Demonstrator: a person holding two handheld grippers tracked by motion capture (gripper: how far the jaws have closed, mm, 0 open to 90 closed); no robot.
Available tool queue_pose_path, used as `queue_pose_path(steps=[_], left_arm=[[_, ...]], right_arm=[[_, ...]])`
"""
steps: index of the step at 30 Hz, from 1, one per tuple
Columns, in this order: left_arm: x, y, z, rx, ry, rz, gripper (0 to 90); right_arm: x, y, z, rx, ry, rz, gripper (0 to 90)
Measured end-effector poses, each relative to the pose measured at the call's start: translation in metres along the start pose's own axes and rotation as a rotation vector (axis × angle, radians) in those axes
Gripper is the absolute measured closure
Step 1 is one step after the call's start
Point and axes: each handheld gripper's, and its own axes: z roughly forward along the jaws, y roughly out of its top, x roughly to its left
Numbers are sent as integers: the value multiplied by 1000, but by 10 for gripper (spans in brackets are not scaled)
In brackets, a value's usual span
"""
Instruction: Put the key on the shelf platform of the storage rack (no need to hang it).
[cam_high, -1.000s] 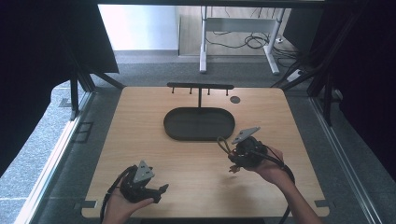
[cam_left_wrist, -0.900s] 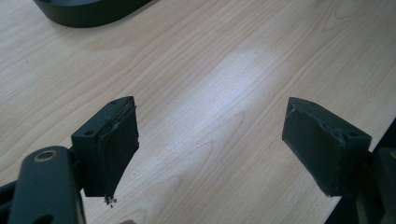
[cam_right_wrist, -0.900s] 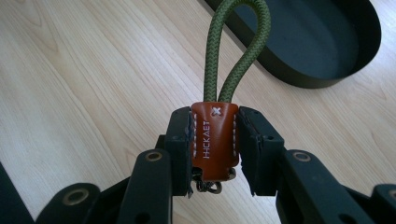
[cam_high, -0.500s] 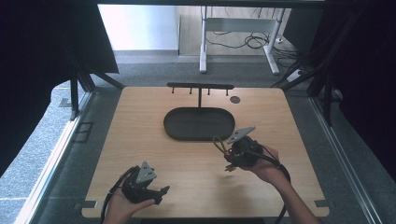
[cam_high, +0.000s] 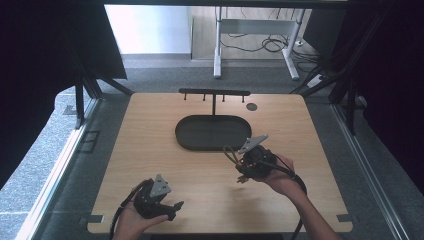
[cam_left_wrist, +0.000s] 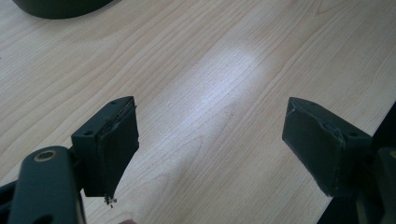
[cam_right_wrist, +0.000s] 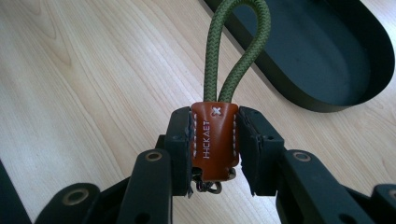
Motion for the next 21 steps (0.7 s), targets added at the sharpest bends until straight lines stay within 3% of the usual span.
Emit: queue_pose_path(steps=[21], left_arm=[[-5,0,10,43,-24,29,190]], right_arm=[[4,5,0,-11,-2,-15,674]])
